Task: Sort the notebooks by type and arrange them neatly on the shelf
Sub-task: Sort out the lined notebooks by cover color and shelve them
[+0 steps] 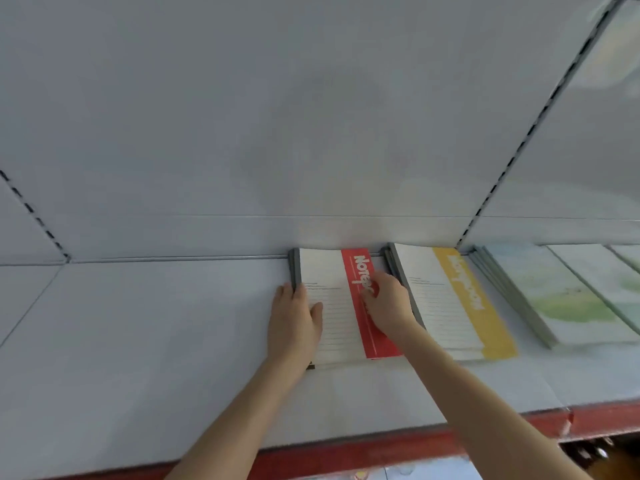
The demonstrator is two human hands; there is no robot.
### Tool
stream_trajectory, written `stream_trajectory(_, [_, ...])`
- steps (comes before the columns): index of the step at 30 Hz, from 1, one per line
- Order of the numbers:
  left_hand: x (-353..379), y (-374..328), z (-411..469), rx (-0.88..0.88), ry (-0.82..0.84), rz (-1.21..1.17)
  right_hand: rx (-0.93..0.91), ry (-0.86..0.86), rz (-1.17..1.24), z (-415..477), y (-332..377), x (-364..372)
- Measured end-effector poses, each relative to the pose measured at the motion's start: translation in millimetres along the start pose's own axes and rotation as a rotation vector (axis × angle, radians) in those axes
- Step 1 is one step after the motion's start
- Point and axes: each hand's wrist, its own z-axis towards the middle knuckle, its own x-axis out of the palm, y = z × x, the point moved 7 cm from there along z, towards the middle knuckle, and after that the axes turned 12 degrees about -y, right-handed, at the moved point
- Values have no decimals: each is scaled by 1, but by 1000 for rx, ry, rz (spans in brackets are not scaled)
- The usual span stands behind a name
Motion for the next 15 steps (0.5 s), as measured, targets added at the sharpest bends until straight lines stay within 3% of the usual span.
stream_trajectory(5, [-55,4,-12,229,-37,216,-310,70,-171,12,56,7])
stream_trajectory(9, [-122,50,-19,178,-50,436,-552,126,-222,0,143,34])
stream_trajectory(15, [-271,143,-67,3,-264,569,-830,182,-154,-85,297,100])
